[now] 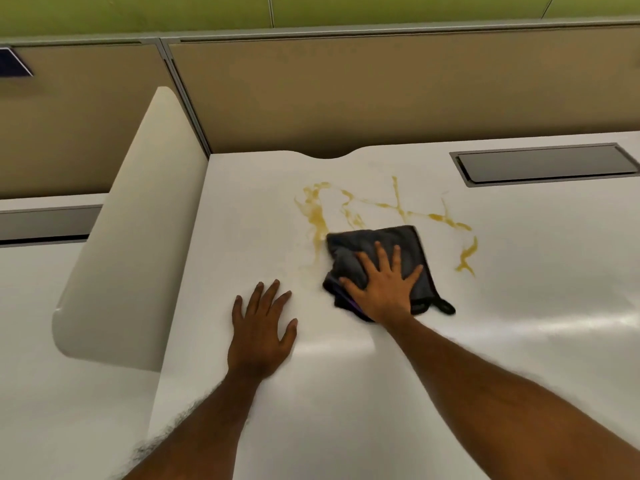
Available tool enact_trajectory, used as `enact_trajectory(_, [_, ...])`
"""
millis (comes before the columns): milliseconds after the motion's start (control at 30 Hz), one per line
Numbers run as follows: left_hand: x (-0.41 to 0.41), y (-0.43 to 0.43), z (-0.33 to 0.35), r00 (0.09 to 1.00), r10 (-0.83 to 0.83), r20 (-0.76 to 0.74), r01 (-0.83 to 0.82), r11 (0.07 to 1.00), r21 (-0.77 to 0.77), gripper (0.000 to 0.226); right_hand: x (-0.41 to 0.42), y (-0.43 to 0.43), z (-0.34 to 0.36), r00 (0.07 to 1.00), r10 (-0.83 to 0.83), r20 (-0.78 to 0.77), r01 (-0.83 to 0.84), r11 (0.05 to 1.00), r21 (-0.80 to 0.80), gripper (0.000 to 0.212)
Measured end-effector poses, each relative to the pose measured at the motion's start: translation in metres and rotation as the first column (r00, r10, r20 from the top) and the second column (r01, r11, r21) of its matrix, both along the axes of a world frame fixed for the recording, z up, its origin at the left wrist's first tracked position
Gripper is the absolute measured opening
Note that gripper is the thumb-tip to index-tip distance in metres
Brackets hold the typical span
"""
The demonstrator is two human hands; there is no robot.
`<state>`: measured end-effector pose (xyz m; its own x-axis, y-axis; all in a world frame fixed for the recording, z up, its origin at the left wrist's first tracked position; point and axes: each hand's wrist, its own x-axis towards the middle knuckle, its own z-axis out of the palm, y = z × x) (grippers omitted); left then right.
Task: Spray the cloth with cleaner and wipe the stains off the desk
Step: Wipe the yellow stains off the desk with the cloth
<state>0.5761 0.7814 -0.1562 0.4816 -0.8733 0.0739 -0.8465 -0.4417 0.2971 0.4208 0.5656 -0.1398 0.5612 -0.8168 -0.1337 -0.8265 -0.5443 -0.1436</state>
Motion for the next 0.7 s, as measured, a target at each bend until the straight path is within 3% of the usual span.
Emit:
enact_trajectory(67, [0.000,0.000,0.001,1.000,0.003,0.006,-0.003,1.000,-0.002,0.056,0.019,0.014,0.000,0.999,-0.028,-0.032,0.028,0.999,0.016,0.089])
enact_trajectory(167, [0.000,-0.001,0.003,1.000,0.008,0.003,-0.008,1.000,-0.006,0.057,0.019,0.025,-0.009,0.933,0.359,-0.016,-0.359,0.933,-0.023,0.083])
enact_trajectory(200, [0.000,-0.001,0.004,1.000,0.008,-0.005,-0.009,1.000,-0.004,0.057,0.016,0.015,-0.007,0.907,0.421,0.000,-0.421,0.907,-0.030,0.080])
enact_trajectory(267, [0.000,-0.001,0.004,1.000,0.007,-0.015,-0.007,1.000,0.006,0.058,0.017,-0.005,-0.003,0.940,0.340,0.014,-0.340,0.940,-0.025,0.077])
enact_trajectory(367, [0.001,0.000,0.002,1.000,0.007,-0.021,-0.007,1.000,0.018,0.057,0.034,-0.006,0.001,1.000,-0.015,0.007,0.015,1.000,0.019,0.080])
enact_trajectory(400, [0.001,0.000,0.001,1.000,0.006,-0.023,-0.005,1.000,0.021,0.058,0.042,0.001,0.001,1.000,-0.015,-0.008,0.015,1.000,0.027,0.083])
enact_trajectory(500, [0.002,-0.002,0.001,0.999,0.014,-0.035,-0.012,0.999,0.039,0.059,0.042,0.017,-0.008,0.950,0.312,-0.028,-0.313,0.950,-0.019,0.082])
enact_trajectory(567, [0.002,-0.002,0.001,0.999,0.013,-0.039,-0.012,0.999,0.039,0.059,0.033,0.000,-0.005,0.918,0.397,0.009,-0.397,0.918,-0.016,0.078])
enact_trajectory(600, [0.003,-0.001,0.001,0.999,0.010,-0.043,-0.009,0.999,0.031,0.058,0.031,-0.010,-0.002,0.936,0.351,0.014,-0.351,0.936,-0.011,0.076])
enact_trajectory(700, [0.004,0.000,0.002,0.998,0.012,-0.056,-0.011,1.000,0.024,0.057,0.036,-0.015,0.001,1.000,0.007,0.013,-0.007,1.000,-0.008,0.076])
